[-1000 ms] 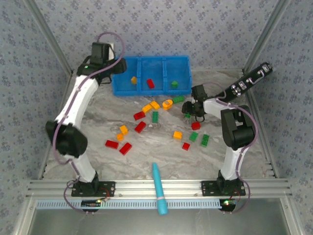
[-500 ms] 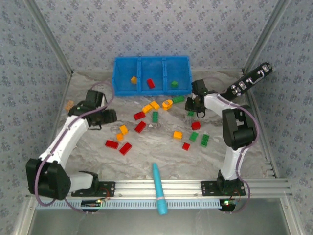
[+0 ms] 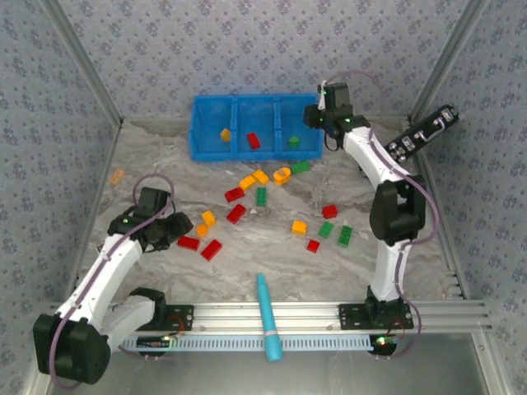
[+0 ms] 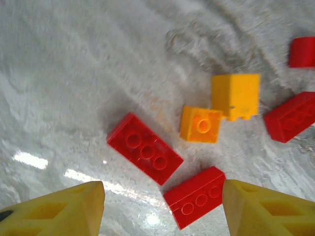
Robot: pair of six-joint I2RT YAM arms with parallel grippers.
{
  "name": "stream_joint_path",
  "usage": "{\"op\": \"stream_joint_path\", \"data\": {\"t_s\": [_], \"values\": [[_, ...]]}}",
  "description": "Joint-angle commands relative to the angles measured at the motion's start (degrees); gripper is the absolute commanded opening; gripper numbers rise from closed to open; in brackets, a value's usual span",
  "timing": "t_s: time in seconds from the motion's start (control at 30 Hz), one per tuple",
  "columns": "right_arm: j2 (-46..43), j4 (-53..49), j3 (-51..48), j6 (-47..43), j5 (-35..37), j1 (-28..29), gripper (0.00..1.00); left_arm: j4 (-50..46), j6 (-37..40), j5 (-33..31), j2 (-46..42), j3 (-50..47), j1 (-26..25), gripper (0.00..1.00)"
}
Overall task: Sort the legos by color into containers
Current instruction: Place the lego in the container.
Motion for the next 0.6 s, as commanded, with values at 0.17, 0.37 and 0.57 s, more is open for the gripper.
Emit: {"op": "stream_joint_path", "data": {"t_s": [0.17, 0.37, 0.57], "values": [[14.78, 0.57, 12.98, -3.18, -1.93, 0.36, 0.37, 3.13, -12.53, -0.35, -1.39, -5.47, -2.07, 0.66], [19.06, 0.63, 15.86, -2.15, -3.83, 0.26, 0.49, 8.58, -18.29, -1.21, 0.72, -8.85, -3.38, 0.68], [18.39, 0.54, 14.64, -4.0, -4.08, 0.73, 0.58, 11.05, -20.57, -3.85, 2.62, -9.93, -3.7, 0.69]]}}
